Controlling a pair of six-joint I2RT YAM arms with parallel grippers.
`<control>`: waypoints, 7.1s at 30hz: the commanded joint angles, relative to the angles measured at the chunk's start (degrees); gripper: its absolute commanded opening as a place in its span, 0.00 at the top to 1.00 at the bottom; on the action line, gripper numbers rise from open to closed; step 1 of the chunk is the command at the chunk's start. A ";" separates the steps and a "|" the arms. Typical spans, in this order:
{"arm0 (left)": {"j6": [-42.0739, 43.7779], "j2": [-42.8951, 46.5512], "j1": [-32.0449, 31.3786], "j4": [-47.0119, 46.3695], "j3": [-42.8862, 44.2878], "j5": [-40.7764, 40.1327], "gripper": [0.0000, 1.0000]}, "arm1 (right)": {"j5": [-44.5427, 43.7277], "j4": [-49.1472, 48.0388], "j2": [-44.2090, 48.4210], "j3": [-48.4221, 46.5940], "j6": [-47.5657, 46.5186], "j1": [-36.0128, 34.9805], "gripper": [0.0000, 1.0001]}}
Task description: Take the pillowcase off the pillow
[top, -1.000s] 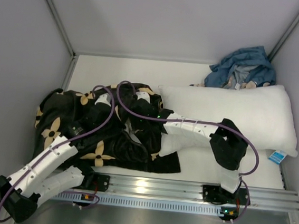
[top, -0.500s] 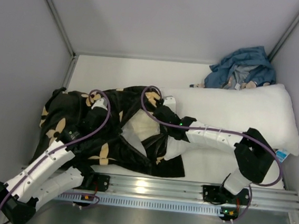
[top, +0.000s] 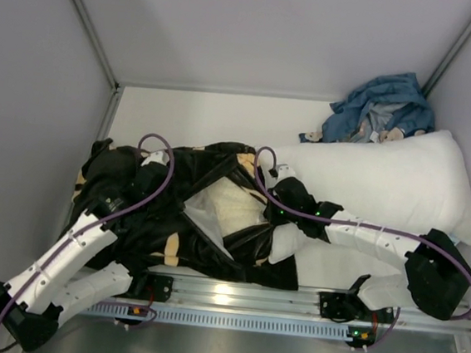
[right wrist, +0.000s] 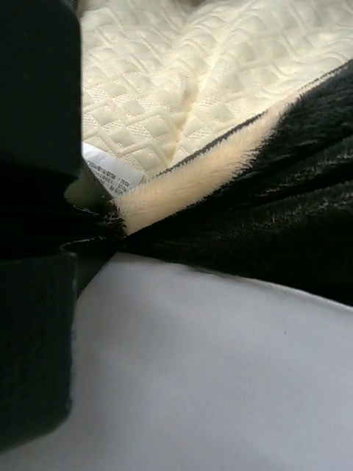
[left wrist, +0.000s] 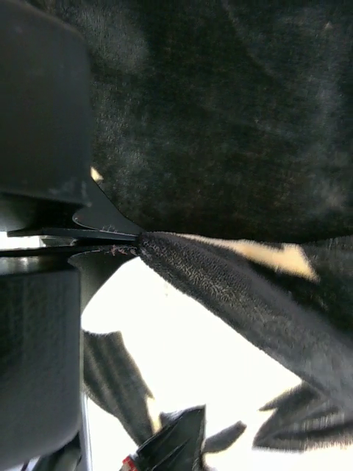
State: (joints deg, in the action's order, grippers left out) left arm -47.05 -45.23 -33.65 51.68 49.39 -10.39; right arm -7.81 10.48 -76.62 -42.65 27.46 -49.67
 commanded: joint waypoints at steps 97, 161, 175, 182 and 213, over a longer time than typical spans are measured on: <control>4.51 1.02 0.78 -8.88 7.05 17.34 1.00 | 3.86 3.58 2.33 -10.51 -6.89 -7.90 0.16; 3.28 13.94 0.78 -3.60 3.00 35.70 1.00 | 16.50 -3.98 -37.01 -54.63 10.68 16.09 1.00; 3.27 11.24 0.78 -3.25 2.38 32.81 1.00 | 23.27 -2.49 -37.57 -51.30 4.97 17.77 0.41; 5.56 4.46 0.78 -7.37 2.38 32.01 1.00 | 15.02 4.90 -11.92 -36.75 0.14 17.59 0.00; 8.29 -3.47 0.78 -13.98 2.91 19.36 0.01 | 35.69 -1.96 23.10 9.61 9.36 2.49 0.00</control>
State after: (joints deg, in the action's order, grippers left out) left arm -38.04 -50.48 -32.97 37.10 53.01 11.57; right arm 28.84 11.84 -51.88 -31.48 35.46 -41.06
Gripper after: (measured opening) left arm 0.990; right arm 0.993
